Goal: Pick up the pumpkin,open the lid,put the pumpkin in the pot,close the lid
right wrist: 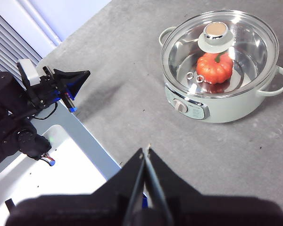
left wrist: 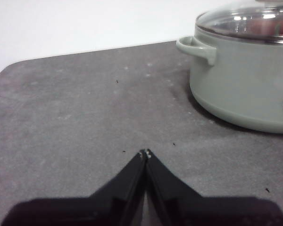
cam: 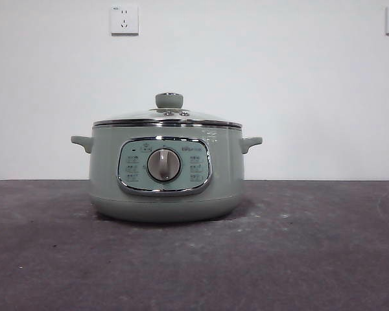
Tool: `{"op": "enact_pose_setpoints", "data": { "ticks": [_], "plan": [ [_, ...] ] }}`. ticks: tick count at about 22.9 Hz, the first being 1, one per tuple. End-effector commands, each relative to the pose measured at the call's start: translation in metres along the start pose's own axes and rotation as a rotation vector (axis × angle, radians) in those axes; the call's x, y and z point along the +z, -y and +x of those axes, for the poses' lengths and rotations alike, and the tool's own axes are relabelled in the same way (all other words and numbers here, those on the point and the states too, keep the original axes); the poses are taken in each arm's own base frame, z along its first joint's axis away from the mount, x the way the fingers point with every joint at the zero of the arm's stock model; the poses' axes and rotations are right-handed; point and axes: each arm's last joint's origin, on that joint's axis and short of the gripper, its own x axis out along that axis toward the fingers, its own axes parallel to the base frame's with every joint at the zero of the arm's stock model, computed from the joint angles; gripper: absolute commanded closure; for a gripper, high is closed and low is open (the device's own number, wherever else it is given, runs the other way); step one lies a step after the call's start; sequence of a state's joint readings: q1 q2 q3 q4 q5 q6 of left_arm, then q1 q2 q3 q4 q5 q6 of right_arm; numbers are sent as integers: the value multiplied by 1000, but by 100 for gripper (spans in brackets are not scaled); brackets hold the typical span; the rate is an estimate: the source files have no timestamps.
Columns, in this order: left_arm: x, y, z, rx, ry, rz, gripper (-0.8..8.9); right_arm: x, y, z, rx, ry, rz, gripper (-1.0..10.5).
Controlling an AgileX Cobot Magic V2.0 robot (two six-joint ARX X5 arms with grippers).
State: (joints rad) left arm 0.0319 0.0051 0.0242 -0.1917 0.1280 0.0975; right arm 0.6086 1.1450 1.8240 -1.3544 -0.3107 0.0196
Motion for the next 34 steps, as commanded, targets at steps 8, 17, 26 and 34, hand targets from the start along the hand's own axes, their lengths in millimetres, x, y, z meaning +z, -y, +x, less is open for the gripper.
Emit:
{"op": "enact_pose_setpoints", "data": {
  "ticks": [8, 17, 26, 34],
  "plan": [
    [-5, 0, 2, -2, -10, -25, 816, -2, 0, -1, -3, -13, 12, 946],
    [-5, 0, 2, -2, -10, -25, 816, -2, 0, -1, -2, -12, 12, 946],
    [-5, 0, 2, -2, -10, -25, 816, -22, -2, -56, -151, 210, -35, 946],
    [-5, 0, 2, -2, -10, -25, 816, -73, -7, -77, -473, 610, -202, 946]
  ]
}}
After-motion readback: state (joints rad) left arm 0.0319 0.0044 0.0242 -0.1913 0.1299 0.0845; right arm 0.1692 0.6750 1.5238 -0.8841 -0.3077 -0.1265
